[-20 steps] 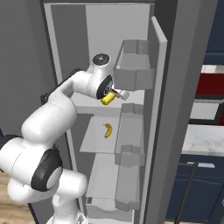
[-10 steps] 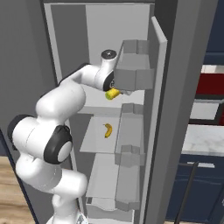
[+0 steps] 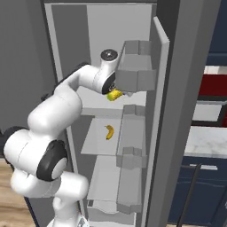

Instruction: Place the corn in the correct fridge rack based on whether it is a fruit or vegetable. Finally, close the fridge door.

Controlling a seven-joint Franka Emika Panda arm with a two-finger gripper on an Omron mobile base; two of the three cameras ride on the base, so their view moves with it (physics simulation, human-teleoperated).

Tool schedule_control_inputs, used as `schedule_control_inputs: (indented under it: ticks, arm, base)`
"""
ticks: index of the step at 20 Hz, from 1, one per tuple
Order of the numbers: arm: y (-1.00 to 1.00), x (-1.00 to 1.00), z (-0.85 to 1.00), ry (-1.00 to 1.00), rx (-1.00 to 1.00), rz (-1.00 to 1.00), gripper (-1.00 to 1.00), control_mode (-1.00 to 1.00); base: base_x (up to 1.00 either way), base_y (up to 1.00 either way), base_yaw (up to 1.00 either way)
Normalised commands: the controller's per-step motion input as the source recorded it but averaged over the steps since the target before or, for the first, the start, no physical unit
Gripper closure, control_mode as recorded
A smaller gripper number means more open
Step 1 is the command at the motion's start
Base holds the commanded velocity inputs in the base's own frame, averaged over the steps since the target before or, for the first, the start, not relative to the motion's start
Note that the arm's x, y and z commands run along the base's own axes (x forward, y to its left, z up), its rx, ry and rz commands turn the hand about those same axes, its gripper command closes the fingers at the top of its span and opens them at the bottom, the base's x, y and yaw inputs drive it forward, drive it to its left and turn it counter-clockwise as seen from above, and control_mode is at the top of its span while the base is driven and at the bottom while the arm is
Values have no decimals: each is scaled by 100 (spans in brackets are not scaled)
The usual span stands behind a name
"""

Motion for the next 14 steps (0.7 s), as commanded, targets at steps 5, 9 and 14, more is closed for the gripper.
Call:
schedule_control_inputs:
  ticks: [5,9,14]
  arm:
    - [27,-100,19,-11,0,0,-100,-100]
    - [60,-100,4,0,0,0,-100,-100]
    - [36,-100,10,0,0,-1,-100,-100]
  base:
    - [0,0,0]
    - [0,0,0]
    - [0,0,0]
